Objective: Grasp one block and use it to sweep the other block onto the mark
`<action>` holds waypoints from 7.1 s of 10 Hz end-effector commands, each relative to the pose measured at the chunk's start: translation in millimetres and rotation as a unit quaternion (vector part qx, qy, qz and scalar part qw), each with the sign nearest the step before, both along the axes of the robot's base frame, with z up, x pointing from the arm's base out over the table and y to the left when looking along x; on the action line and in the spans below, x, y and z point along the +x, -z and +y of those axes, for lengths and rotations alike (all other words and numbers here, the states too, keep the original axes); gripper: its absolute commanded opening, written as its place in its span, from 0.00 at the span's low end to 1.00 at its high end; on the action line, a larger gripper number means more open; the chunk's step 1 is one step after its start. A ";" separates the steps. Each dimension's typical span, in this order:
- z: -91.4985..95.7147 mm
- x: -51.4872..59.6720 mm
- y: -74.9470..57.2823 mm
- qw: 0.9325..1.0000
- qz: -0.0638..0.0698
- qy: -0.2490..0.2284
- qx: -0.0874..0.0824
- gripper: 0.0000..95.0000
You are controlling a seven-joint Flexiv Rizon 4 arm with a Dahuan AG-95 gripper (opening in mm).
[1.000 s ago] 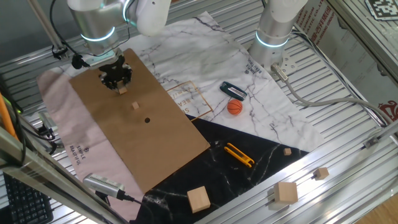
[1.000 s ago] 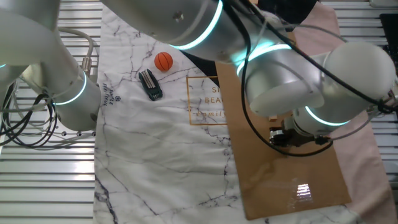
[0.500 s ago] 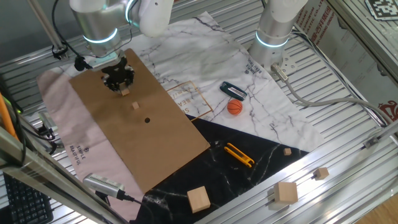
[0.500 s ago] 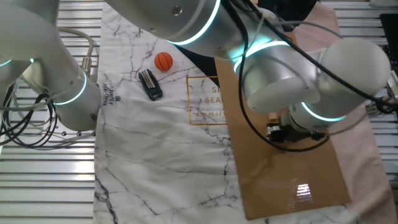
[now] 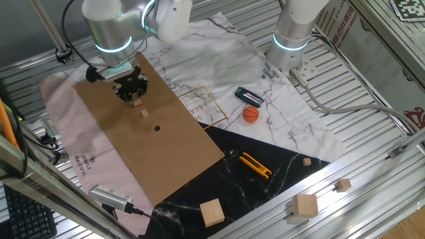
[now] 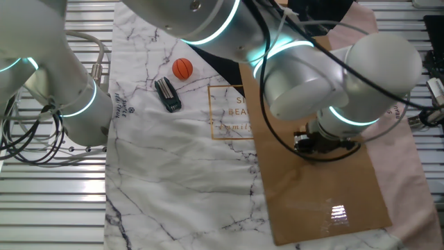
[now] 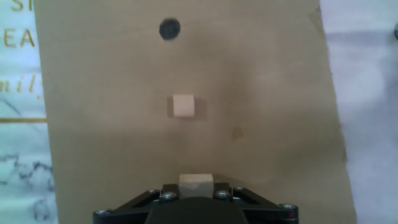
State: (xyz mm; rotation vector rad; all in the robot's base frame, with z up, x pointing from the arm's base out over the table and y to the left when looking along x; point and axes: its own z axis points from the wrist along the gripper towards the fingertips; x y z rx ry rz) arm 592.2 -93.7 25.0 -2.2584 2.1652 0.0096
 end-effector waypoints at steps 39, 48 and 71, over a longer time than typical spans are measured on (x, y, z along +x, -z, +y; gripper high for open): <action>66.5 -6.4 1.4 1.000 0.001 -0.029 0.005 0.00; 69.9 -6.8 -0.6 1.000 0.001 -0.028 0.007 0.00; 97.8 -8.2 0.3 0.999 -0.002 -0.028 0.018 0.00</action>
